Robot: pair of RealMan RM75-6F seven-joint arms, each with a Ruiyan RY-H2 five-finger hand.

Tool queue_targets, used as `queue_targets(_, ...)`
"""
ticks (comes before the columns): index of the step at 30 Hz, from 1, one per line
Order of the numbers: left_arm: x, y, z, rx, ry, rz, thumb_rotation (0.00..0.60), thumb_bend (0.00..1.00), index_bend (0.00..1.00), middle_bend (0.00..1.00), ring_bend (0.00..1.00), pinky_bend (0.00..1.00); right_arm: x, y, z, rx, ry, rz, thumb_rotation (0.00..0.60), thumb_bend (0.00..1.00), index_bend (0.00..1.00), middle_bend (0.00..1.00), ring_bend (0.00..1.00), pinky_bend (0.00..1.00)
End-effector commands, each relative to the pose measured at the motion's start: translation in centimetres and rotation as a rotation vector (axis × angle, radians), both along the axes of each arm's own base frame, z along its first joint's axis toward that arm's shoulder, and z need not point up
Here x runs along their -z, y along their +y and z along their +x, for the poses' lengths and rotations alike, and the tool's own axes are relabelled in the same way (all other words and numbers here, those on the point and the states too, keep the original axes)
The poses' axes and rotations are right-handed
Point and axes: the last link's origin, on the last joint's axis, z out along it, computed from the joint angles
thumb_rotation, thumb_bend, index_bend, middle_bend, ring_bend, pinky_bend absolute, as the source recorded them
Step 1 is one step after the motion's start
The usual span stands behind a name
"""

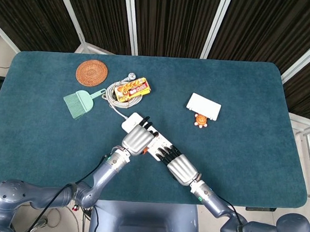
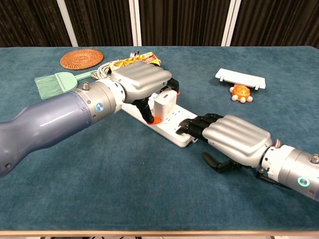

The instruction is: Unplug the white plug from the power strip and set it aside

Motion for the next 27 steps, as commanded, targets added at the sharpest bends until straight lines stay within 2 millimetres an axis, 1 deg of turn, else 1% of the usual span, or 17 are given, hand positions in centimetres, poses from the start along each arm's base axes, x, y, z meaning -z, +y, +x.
queue_targets(1, -0.2, 0.0, 0.3, 0.005, -0.014, 0.002, 0.6, 0.42, 0.55, 0.57, 0.2, 0.11, 0.0, 0.0, 0.0, -0.002, 0.002, 0.0, 0.6, 0.7, 0.21, 0.18, 0.16, 0.18)
queue_targets(5, -1.2, 0.0, 1.3, 0.02, -0.062, 0.016, 0.6, 0.42, 0.55, 0.57, 0.2, 0.11, -0.1, 0.0, 0.2, -0.005, -0.005, -0.01, 0.6, 0.69, 0.21, 0.18, 0.16, 0.18)
queue_targets(8, -2.3, 0.1, 2.0, 0.036, -0.095, 0.039, 0.6, 0.41, 0.55, 0.57, 0.2, 0.11, -0.6, -0.1, 0.6, -0.017, -0.021, -0.029, 0.6, 0.7, 0.21, 0.18, 0.16, 0.18)
queue_targets(9, -3.0, 0.2, 2.2, 0.04, -0.11, 0.052, 0.6, 0.41, 0.55, 0.57, 0.2, 0.11, -0.9, -0.2, 1.0, -0.027, -0.034, -0.042, 0.6, 0.7, 0.2, 0.18, 0.16, 0.18)
queue_targets(12, -4.4, 0.4, 2.2, 0.042, -0.132, 0.081, 0.6, 0.41, 0.54, 0.56, 0.2, 0.11, -2.0, -0.5, 2.0, -0.055, -0.077, -0.089, 0.6, 0.7, 0.14, 0.16, 0.12, 0.14)
queue_targets(14, -5.5, 0.5, 1.7, 0.038, -0.134, 0.102, 0.6, 0.4, 0.52, 0.54, 0.2, 0.11, -3.2, -0.9, 2.7, -0.078, -0.103, -0.139, 0.6, 0.7, 0.1, 0.14, 0.1, 0.12)
queue_targets(16, -6.4, 0.4, 0.9, 0.029, -0.125, 0.115, 0.6, 0.4, 0.51, 0.53, 0.2, 0.11, -4.4, -1.2, 3.2, -0.088, -0.125, -0.182, 0.6, 0.7, 0.09, 0.13, 0.09, 0.1)
queue_targets(18, -7.4, 0.3, -0.3, 0.014, -0.108, 0.131, 0.6, 0.39, 0.49, 0.51, 0.2, 0.11, -6.0, -1.6, 3.6, -0.086, -0.158, -0.236, 0.6, 0.7, 0.08, 0.12, 0.08, 0.1)
queue_targets(21, -8.6, -0.1, -2.6, -0.024, -0.093, 0.146, 0.6, 0.34, 0.48, 0.5, 0.2, 0.11, -8.5, -2.0, 3.5, -0.068, -0.193, -0.3, 0.6, 0.69, 0.08, 0.12, 0.08, 0.1)
queue_targets(25, -9.9, -0.7, -6.0, -0.086, -0.066, 0.161, 0.6, 0.29, 0.45, 0.48, 0.2, 0.11, -11.9, -2.1, 2.5, -0.041, -0.211, -0.374, 0.6, 0.7, 0.08, 0.12, 0.08, 0.09)
queue_targets(27, -10.5, -1.1, -8.4, -0.133, -0.041, 0.167, 0.6, 0.25, 0.44, 0.47, 0.2, 0.1, -13.7, -1.8, 1.6, -0.021, -0.212, -0.413, 0.6, 0.7, 0.08, 0.12, 0.08, 0.09)
